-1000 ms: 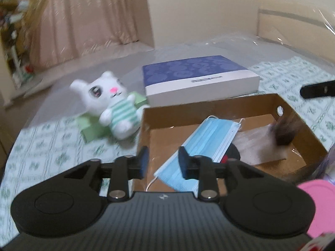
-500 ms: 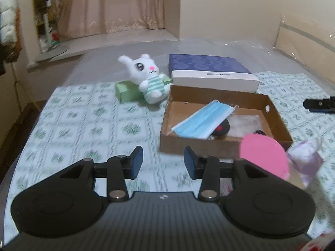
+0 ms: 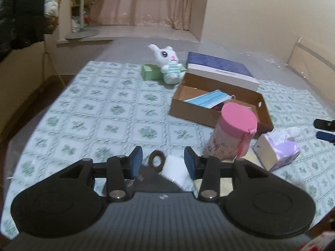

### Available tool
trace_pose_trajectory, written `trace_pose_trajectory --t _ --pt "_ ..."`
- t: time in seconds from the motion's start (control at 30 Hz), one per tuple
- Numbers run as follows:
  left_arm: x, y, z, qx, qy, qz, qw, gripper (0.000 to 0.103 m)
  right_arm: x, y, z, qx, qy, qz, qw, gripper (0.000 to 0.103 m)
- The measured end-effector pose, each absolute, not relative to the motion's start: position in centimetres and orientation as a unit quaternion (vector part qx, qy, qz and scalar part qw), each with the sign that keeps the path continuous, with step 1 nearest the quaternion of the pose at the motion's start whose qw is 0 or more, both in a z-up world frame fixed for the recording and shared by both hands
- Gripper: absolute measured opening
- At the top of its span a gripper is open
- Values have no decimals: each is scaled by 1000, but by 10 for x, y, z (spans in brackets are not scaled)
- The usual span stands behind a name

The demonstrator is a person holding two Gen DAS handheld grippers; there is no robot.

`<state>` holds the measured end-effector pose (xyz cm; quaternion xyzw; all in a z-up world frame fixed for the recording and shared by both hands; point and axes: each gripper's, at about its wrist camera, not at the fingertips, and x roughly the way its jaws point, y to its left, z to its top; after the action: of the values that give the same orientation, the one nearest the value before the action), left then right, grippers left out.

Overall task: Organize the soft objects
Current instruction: 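Open both tools over the box and move back toward the remaining items, then reach the right tool to the white cloth and close on it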

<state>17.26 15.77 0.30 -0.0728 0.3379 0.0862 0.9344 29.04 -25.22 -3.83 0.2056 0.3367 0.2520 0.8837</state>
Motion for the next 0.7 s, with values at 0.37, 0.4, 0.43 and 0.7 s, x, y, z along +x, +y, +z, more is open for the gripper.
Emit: trace_pose_trajectory --t 0.37,0.4,0.43,0.7 --pt "102 129 8 -77 319 117 938 41 218 -258 -44 168 343 234 894 82" --pt "98 128 8 -78 318 120 937 41 211 -256 -45 159 343 233 896 82" --pt "94 126 8 -79 319 122 937 41 206 -254 -47 151 344 232 897 82" --pt "74 119 -5 -74 339 137 928 41 178 -242 -64 111 358 244 894 82"
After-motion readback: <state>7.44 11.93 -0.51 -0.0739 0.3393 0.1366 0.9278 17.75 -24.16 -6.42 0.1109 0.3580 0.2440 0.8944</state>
